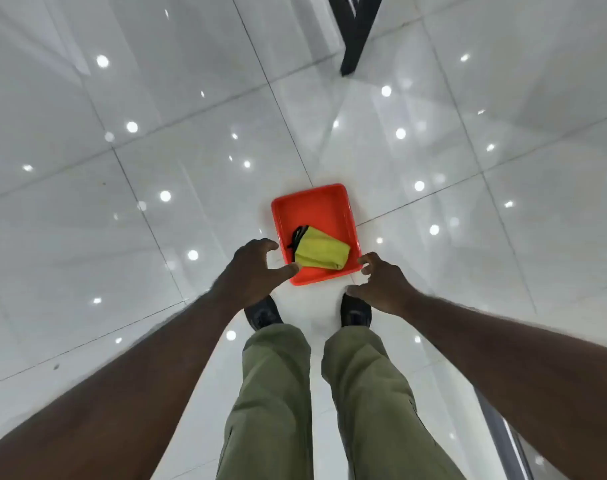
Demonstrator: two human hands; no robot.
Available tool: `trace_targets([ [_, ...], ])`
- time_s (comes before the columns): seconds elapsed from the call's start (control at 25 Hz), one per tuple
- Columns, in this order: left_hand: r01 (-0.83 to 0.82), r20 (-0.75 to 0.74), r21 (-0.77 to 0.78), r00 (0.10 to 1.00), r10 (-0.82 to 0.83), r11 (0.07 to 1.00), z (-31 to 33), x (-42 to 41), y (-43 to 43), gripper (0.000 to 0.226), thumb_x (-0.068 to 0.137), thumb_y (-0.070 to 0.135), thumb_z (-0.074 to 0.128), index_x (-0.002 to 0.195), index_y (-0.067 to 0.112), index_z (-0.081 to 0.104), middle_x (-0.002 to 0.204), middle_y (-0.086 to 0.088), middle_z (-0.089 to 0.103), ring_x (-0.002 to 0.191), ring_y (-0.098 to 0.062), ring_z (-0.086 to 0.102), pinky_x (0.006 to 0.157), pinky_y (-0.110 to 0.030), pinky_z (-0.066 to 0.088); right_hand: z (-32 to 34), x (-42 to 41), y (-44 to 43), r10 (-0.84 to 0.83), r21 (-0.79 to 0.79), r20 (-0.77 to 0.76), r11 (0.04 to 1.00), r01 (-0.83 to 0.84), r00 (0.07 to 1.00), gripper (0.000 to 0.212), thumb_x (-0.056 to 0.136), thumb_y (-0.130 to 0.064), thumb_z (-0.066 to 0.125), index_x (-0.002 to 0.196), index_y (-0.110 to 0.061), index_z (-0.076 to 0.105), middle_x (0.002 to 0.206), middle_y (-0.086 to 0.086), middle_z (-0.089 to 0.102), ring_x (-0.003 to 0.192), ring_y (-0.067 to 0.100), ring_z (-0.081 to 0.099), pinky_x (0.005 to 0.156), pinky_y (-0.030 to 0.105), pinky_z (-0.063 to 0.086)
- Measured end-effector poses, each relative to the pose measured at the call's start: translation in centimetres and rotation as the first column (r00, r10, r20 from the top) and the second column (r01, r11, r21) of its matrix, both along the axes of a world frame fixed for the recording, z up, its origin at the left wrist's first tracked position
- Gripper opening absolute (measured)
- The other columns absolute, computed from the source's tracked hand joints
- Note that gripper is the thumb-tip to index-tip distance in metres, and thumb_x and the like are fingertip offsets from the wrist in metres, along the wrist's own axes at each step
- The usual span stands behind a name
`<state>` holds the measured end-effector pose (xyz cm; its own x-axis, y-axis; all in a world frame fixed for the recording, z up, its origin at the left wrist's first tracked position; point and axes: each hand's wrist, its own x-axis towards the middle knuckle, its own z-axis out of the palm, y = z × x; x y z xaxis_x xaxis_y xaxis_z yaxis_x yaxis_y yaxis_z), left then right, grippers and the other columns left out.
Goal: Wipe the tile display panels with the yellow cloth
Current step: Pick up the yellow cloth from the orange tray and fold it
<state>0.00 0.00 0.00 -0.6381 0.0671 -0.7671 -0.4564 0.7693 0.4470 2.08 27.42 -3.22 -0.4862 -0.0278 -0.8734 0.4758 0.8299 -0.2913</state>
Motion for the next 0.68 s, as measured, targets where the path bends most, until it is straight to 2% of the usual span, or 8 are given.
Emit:
trace_targets([
  [0.16, 0.011, 0.084, 0.041, 0.996, -0.014, 0.999, -10.9, 0.0, 0.6, 0.079, 0.091, 0.062, 0.079, 0.154, 0.019, 0.056, 0.157, -0.003, 0.056, 0.144, -0.021, 0.053, 0.113, -0.034, 0.043, -11.9, -0.6, -0.8, 0.143, 0.031, 0.047, 0.989, -0.144, 0.989, 0.089, 0.092, -0.033, 0.079, 0.162, -0.012, 0.028, 0.156, 0.018, 0.046, 0.140, 0.037, 0.050, 0.109, 0.042, 0.047],
  [0.28, 0.010, 0.106, 0.042, 0.994, -0.014, 0.999, -19.9, 0.5, 0.8, 0.081, 0.091, 0.063, 0.078, 0.155, 0.019, 0.054, 0.158, -0.003, 0.055, 0.145, -0.021, 0.053, 0.112, -0.034, 0.043, -22.7, -1.6, -0.8, 0.173, 0.084, 0.000, 0.981, -0.173, 0.985, 0.094, 0.090, -0.025, 0.078, 0.164, -0.012, 0.021, 0.157, 0.022, 0.041, 0.141, 0.045, 0.047, 0.109, 0.053, 0.049],
  [0.36, 0.022, 0.117, 0.036, 0.993, -0.027, 0.999, -24.6, 0.8, 0.7, 0.082, 0.092, 0.063, 0.077, 0.156, 0.019, 0.053, 0.159, -0.003, 0.055, 0.145, -0.020, 0.053, 0.111, -0.032, 0.042, -28.7, -2.1, -1.0, 0.246, 0.100, -0.019, 0.965, -0.243, 0.969, 0.099, 0.088, -0.021, 0.079, 0.165, -0.010, 0.017, 0.158, 0.023, 0.039, 0.141, 0.047, 0.047, 0.106, 0.056, 0.050],
  [0.48, 0.002, 0.120, 0.030, 0.993, -0.005, 1.000, -28.8, 1.7, 0.0, 0.079, 0.092, 0.063, 0.077, 0.154, 0.019, 0.056, 0.157, -0.001, 0.057, 0.142, -0.018, 0.055, 0.106, -0.027, 0.041, -35.2, -0.9, -1.3, 0.366, 0.161, -0.011, 0.919, -0.360, 0.930, 0.112, 0.085, -0.027, 0.084, 0.167, -0.009, 0.009, 0.161, 0.022, 0.033, 0.143, 0.047, 0.043, 0.107, 0.056, 0.047],
  [0.56, -0.041, 0.124, 0.018, 0.992, 0.038, 0.999, -29.7, 2.4, -0.5, 0.077, 0.091, 0.064, 0.077, 0.152, 0.020, 0.058, 0.155, 0.002, 0.059, 0.139, -0.017, 0.057, 0.104, -0.026, 0.041, -37.5, 0.0, -1.6, 0.432, 0.268, -0.018, 0.871, -0.412, 0.902, 0.100, 0.092, -0.028, 0.078, 0.165, -0.007, 0.013, 0.154, 0.022, 0.042, 0.137, 0.045, 0.048, 0.103, 0.054, 0.048],
  [0.68, -0.097, 0.140, -0.003, 0.985, 0.096, 0.995, -28.0, 3.1, -1.1, 0.075, 0.091, 0.066, 0.075, 0.150, 0.022, 0.060, 0.153, 0.004, 0.060, 0.134, -0.016, 0.059, 0.103, -0.029, 0.044, -36.3, -1.4, -2.1, 0.397, 0.296, 0.055, 0.870, -0.395, 0.916, 0.048, 0.100, -0.023, 0.059, 0.144, -0.008, 0.048, 0.141, 0.018, 0.055, 0.130, 0.042, 0.054, 0.103, 0.051, 0.047],
])
